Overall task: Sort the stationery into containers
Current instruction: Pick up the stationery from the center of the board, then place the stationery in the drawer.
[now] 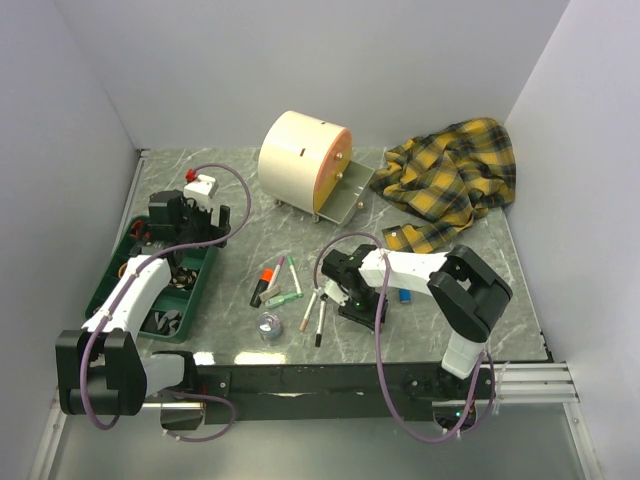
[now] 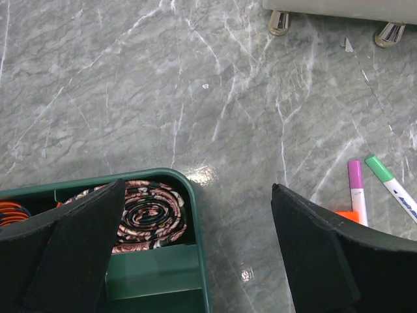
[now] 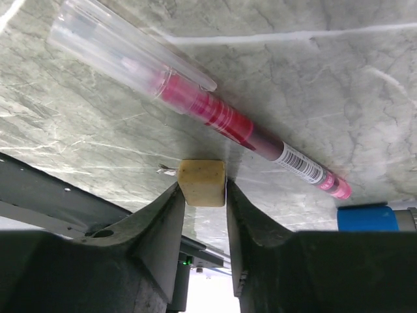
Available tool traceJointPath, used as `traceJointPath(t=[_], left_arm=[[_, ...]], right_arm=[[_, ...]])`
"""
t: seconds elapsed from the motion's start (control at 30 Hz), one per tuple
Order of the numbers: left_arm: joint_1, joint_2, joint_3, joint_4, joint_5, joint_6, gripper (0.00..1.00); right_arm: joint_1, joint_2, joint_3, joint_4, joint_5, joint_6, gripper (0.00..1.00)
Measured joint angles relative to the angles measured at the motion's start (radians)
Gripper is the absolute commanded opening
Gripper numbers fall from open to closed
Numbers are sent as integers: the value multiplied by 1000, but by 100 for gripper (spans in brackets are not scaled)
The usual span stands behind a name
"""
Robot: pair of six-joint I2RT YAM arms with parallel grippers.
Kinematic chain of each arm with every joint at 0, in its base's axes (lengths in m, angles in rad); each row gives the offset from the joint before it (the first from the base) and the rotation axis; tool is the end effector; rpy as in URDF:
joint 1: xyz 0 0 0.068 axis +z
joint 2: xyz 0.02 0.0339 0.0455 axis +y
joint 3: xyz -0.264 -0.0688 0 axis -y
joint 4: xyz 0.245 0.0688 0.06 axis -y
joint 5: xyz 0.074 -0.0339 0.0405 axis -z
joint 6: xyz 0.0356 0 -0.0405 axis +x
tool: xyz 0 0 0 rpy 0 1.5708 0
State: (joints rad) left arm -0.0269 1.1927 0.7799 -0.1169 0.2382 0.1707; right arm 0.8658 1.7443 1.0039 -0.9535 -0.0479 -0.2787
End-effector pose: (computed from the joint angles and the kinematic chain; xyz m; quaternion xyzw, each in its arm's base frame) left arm 0.2644 -0.0155 0.2607 0.1438 0.8514 -0.0673 0.5000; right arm 0.1759 0.2094 0.1438 0.5391 -0.8396 -0.0051 0.0658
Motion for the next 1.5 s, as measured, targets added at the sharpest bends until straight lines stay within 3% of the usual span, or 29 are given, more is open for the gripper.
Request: traceJointPath(t=[0.2, 0.4, 0.53, 0.63, 0.9, 1.2, 1.33, 1.5], left_arm=[[0, 0, 2, -3, 0, 0, 99], [2, -1, 39, -51, 0, 2, 99], [31, -26, 98, -92, 31, 9, 99], [67, -42, 146, -89, 44, 13, 99], [75, 19, 176, 27, 55, -16, 99], [75, 175, 240, 100, 32, -125, 99], [75, 207, 280, 107, 17, -134, 99], [75, 239, 326, 112, 1, -138, 99]], right_arm=[[0, -13, -6, 5, -17, -11, 21], [13, -64, 14, -26, -31, -47, 19], [-14, -118, 137, -102, -26, -88, 19], [-108, -126, 294, -136, -26, -111, 18], [-418, 75, 736, -132, -21, -105, 17], [-475, 339, 1125, -80, -67, -100, 19], [-475, 393, 1183, -62, -95, -100, 20], [-476, 401, 1138, -24, -123, -101, 20]])
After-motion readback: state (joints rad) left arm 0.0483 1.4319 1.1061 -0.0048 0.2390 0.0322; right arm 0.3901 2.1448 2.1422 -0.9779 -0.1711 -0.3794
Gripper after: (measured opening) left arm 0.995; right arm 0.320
